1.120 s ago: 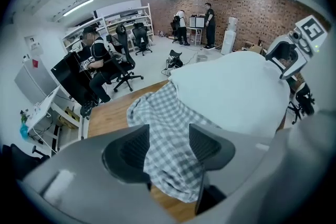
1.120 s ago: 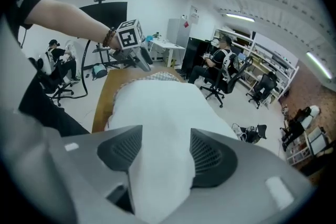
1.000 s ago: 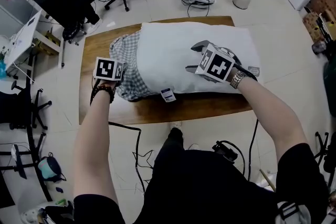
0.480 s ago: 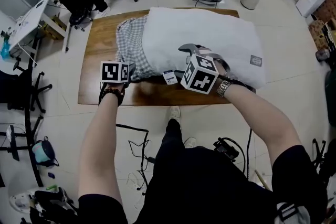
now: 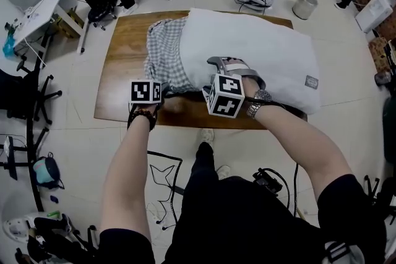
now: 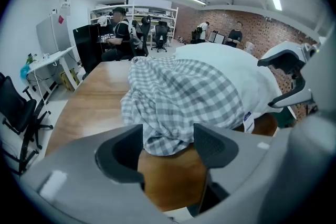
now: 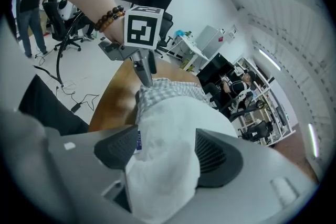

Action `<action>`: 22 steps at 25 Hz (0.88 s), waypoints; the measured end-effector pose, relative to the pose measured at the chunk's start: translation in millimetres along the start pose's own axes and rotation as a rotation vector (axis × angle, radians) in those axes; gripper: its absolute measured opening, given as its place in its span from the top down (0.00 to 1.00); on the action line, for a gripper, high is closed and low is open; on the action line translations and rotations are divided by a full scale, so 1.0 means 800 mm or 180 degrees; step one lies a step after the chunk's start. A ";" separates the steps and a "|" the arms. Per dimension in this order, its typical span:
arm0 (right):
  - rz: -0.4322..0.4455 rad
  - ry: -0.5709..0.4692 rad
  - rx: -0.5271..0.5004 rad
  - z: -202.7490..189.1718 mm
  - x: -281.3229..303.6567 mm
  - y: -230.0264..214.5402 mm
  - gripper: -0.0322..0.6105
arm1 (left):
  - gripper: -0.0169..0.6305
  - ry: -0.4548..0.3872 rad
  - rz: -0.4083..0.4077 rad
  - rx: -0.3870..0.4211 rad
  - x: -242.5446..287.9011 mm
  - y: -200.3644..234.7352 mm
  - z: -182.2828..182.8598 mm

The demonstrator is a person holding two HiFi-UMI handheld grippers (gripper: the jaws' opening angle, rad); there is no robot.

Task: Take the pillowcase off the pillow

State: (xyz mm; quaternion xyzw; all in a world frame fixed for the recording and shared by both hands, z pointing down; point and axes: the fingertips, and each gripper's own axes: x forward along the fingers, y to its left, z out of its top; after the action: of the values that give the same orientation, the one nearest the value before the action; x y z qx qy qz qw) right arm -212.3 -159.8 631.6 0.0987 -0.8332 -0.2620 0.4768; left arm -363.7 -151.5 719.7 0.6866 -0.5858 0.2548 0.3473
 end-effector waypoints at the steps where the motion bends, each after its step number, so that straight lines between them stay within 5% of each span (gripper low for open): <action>1: 0.0003 0.0032 -0.0013 0.003 0.008 -0.002 0.42 | 0.52 0.0020 0.0001 -0.0032 0.004 0.009 -0.002; 9: 0.0152 0.0309 -0.0065 0.000 0.079 0.003 0.42 | 0.49 0.0176 -0.0123 -0.0286 0.053 0.054 -0.015; 12: 0.0087 0.0379 -0.0084 -0.001 0.089 -0.004 0.59 | 0.50 0.0288 -0.0127 -0.0275 0.072 0.062 -0.019; 16: -0.0075 0.0374 0.0010 0.007 0.084 -0.022 0.89 | 0.82 0.0455 -0.0049 -0.0006 0.083 0.081 -0.025; 22: -0.0243 0.0267 0.0372 -0.022 0.042 -0.056 0.93 | 0.92 0.0457 0.0188 0.0050 0.063 0.120 -0.013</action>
State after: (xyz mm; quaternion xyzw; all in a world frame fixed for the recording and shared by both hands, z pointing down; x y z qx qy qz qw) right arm -218.8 -217.2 639.9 0.1690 -0.8220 -0.2266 0.4943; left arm -447.8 -182.1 781.8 0.6516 -0.5773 0.3182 0.3753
